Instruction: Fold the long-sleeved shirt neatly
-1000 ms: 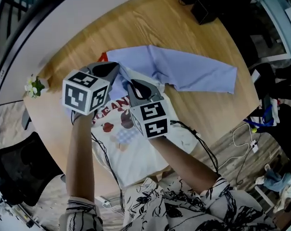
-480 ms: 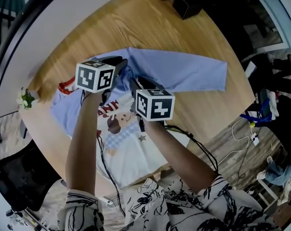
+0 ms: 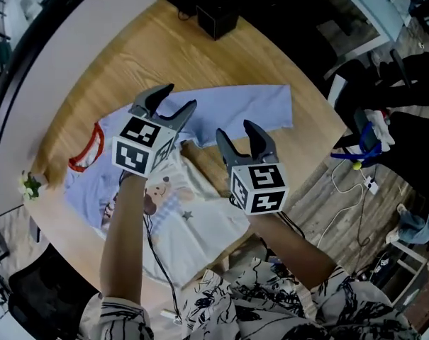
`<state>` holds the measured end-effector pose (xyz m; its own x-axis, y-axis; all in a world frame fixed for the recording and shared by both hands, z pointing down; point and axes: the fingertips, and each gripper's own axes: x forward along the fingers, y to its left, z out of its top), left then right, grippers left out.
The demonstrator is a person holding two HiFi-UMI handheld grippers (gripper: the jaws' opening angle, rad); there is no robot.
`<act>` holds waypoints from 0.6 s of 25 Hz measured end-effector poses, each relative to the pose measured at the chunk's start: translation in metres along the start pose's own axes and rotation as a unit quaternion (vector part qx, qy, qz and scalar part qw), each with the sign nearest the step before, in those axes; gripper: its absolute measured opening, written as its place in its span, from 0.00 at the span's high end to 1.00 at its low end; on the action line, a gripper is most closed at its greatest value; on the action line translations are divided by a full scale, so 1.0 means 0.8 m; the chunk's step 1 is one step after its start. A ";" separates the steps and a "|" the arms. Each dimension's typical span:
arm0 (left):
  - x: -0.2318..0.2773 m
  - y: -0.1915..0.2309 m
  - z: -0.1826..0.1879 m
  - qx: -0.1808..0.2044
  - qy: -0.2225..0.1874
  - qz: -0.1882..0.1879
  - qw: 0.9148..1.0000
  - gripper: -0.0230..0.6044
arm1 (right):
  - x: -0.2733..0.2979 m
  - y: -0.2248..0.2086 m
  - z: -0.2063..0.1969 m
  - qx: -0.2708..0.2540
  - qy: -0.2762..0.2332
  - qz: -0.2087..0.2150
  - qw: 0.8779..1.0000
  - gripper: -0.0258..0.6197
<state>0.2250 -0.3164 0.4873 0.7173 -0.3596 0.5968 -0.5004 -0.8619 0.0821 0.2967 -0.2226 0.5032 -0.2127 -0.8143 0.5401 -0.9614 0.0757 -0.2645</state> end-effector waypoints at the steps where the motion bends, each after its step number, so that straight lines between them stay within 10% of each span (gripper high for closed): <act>1: 0.014 -0.017 0.004 0.011 0.003 -0.006 1.000 0.56 | -0.008 -0.028 0.002 -0.008 -0.004 -0.020 1.000 0.56; 8: 0.120 -0.142 0.029 0.055 -0.001 -0.062 0.997 0.56 | -0.042 -0.217 -0.043 0.018 0.037 -0.130 0.991 0.55; 15: 0.216 -0.166 0.042 0.077 0.009 -0.090 0.993 0.57 | -0.001 -0.253 -0.085 0.028 0.097 -0.128 0.987 0.72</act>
<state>0.4316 -0.2760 0.5531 0.7790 -0.1903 0.5974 -0.2844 -0.9564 0.0662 0.4793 -0.1977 0.6106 0.0014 -0.6772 0.7358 -0.9779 -0.1549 -0.1407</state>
